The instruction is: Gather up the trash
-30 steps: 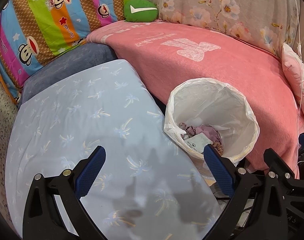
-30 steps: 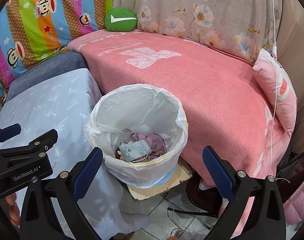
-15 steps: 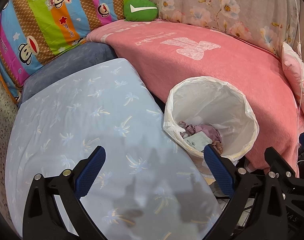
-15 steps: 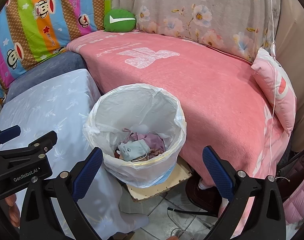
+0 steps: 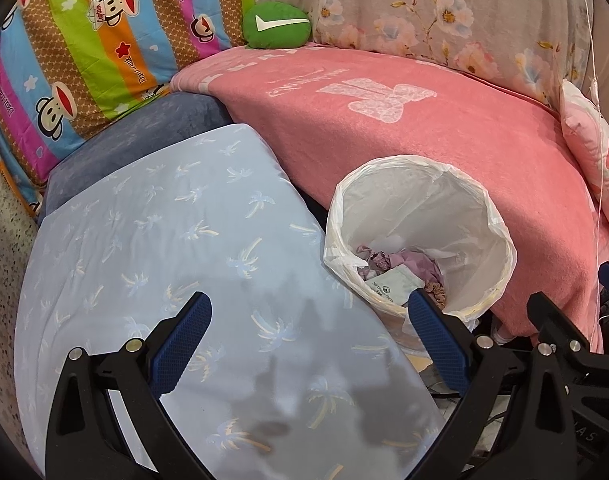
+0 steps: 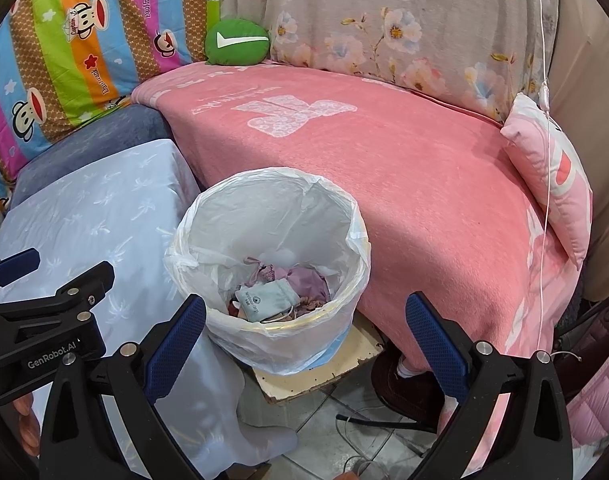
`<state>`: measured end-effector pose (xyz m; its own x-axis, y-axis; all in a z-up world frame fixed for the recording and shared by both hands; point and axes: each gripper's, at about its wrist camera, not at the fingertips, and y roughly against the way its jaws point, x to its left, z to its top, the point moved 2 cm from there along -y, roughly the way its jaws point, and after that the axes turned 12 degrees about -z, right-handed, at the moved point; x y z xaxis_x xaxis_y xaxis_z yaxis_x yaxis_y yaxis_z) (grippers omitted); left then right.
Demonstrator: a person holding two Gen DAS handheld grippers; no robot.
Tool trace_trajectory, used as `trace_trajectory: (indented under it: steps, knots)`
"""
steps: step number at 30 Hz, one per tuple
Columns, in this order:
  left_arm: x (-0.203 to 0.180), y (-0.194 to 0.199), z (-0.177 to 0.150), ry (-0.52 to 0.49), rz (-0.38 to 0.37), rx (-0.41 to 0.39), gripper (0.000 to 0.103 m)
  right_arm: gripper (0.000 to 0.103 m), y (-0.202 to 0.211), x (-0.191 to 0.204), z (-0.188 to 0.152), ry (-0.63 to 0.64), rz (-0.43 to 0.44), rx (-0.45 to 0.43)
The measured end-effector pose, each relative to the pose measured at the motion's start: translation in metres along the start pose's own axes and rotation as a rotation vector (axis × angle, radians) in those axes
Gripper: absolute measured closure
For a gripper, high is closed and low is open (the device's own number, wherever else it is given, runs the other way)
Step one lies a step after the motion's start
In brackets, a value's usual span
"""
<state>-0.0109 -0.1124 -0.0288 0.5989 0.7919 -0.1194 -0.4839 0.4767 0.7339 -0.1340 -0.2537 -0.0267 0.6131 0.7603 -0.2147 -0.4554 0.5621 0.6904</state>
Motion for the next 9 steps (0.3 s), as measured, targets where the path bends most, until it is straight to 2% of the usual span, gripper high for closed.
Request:
trace_trajectory:
  steps: [9]
  knots:
    - [-0.0015,-0.0008,0.0019,-0.012,0.003,0.001,0.008,0.006,0.0003,-0.0019,-0.0020,-0.013,-0.003,0.003]
